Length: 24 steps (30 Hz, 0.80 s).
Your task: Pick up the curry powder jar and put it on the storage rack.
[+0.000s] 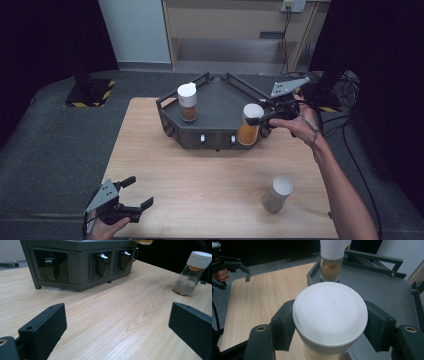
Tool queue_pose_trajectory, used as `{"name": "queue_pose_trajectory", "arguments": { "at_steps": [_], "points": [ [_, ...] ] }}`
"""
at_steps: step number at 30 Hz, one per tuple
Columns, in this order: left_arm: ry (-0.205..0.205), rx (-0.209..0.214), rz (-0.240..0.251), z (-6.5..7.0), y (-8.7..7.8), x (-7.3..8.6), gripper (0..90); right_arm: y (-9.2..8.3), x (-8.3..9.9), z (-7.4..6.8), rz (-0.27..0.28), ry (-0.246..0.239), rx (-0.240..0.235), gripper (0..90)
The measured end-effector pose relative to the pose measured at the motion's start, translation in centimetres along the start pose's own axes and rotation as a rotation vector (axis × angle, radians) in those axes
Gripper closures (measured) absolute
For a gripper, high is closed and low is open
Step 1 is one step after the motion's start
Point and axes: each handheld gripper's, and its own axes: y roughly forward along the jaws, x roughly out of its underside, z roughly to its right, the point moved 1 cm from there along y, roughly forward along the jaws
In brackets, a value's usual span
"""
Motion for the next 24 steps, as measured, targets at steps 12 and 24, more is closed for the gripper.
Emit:
{"name": "queue_pose_trajectory", "arguments": {
  "at_steps": [12,24],
  "points": [
    [0.001,0.0,-0.002,-0.1,0.0,0.0,0.9,0.8,-2.0,0.3,-0.001,0.04,0.069,34.1],
    [-0.004,0.0,0.0,-0.1,-0.1,0.0,0.9,2.8,-3.6,0.5,-0.006,0.051,0.118,34.1]
  ]
}}
